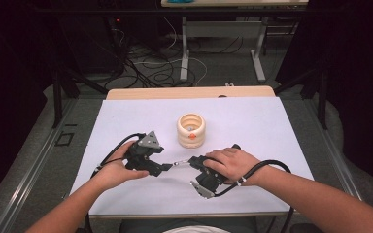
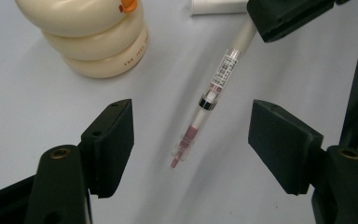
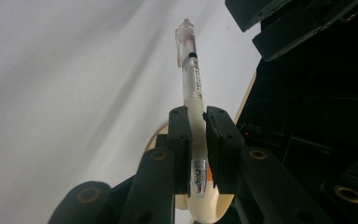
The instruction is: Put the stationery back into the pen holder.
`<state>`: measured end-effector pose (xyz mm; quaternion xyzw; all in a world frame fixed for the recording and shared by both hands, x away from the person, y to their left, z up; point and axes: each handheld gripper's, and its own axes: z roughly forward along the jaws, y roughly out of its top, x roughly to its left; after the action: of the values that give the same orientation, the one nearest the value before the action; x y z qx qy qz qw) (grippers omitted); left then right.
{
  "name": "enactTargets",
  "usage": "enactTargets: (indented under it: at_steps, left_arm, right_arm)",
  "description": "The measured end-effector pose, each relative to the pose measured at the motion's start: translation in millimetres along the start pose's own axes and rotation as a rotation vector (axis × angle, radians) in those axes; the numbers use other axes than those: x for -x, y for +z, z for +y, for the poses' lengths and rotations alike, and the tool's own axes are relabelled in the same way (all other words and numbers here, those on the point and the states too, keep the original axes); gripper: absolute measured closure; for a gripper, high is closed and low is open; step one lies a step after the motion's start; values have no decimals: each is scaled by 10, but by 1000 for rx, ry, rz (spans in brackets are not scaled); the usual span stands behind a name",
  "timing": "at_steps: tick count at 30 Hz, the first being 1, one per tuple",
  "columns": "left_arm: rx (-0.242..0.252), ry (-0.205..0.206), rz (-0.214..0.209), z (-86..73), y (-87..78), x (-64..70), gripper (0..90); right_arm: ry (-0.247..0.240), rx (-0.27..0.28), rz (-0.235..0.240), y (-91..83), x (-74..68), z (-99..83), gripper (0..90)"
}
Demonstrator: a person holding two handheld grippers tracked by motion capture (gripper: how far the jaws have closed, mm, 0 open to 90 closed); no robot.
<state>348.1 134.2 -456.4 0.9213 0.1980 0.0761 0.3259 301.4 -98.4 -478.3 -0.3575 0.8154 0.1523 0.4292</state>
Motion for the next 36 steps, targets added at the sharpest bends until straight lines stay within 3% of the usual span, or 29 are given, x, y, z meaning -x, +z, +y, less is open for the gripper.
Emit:
enactTargets:
  at_steps: [2,10,17,26,27,28,36]
  left_arm:
    - [-21,20,8,43,8,16,335]
    - [-91,72,-30,231,68,71,459]
    - [-142,124,-28,357,197,138,509]
    - [-191,180,-20,417,309,183,517]
    - [-199,186,-22,421,320,188,525]
    - [-207,190,-22,427,325,192,535]
    - [-239,205,-8,454,374,210,603]
  right_arm:
    - [-19,0,-4,-15,12,-5,811]
    - [-56,-1,-11,-53,34,-1,811]
    - [-53,0,-9,-50,22,26,811]
    - [-68,16,-9,-34,25,58,811]
    - [-67,37,-16,-16,21,54,811]
    - [-63,16,-11,-31,21,61,811]
    - [-65,22,-9,-15,19,78,811]
